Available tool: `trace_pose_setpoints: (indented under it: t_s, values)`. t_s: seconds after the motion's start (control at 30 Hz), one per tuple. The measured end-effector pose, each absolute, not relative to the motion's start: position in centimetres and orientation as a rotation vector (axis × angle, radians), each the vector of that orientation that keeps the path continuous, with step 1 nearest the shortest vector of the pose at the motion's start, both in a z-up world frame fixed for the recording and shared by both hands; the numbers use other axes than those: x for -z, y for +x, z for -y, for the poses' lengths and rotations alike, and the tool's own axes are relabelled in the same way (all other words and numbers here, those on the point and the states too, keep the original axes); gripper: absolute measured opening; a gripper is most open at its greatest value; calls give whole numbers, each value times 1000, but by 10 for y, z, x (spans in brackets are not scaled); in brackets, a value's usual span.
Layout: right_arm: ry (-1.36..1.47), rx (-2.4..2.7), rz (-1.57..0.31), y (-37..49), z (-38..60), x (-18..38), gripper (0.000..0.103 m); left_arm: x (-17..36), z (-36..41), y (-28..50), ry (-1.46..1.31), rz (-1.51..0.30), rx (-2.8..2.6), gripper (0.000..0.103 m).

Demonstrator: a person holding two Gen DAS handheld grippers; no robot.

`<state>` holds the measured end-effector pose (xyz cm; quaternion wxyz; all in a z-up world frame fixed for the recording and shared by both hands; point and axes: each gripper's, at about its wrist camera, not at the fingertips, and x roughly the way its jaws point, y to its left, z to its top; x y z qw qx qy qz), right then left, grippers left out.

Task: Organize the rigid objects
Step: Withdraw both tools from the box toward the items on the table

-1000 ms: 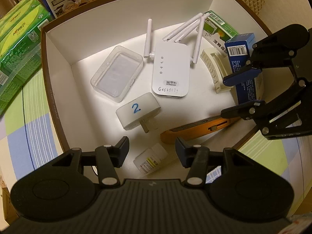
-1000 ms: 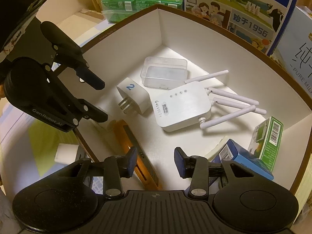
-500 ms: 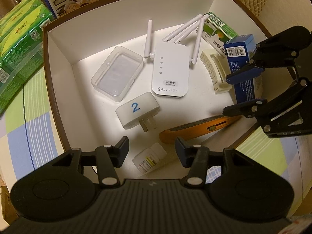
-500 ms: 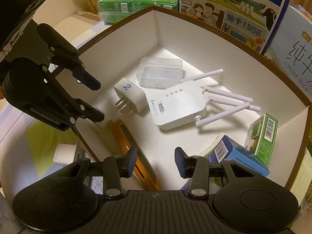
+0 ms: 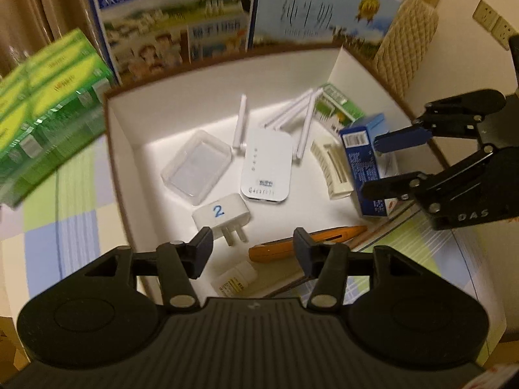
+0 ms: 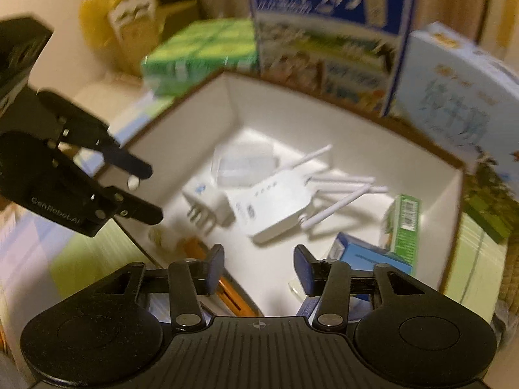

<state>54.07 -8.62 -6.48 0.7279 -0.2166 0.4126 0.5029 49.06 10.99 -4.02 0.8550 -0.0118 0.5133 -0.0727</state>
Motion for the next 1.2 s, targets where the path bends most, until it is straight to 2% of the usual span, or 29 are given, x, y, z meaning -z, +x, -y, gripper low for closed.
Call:
trace_pose_setpoints:
  t_s: [0.07,0.27,0.67,1.2]
  values:
    - [-438,-1092,-873,532,96,54,55,32,-110,480,-15,-1057,146,53]
    - [-345,-1062,-807,502,126,30,61,16,-112,447,2,-1025,118,63]
    - [-269,-1024,-771,433,158,16,62,16,-113,366,-29,-1000,26,64]
    - [-167,-960,-888,380,173,42,62,38,-95,293,-129,-1024,-32,64]
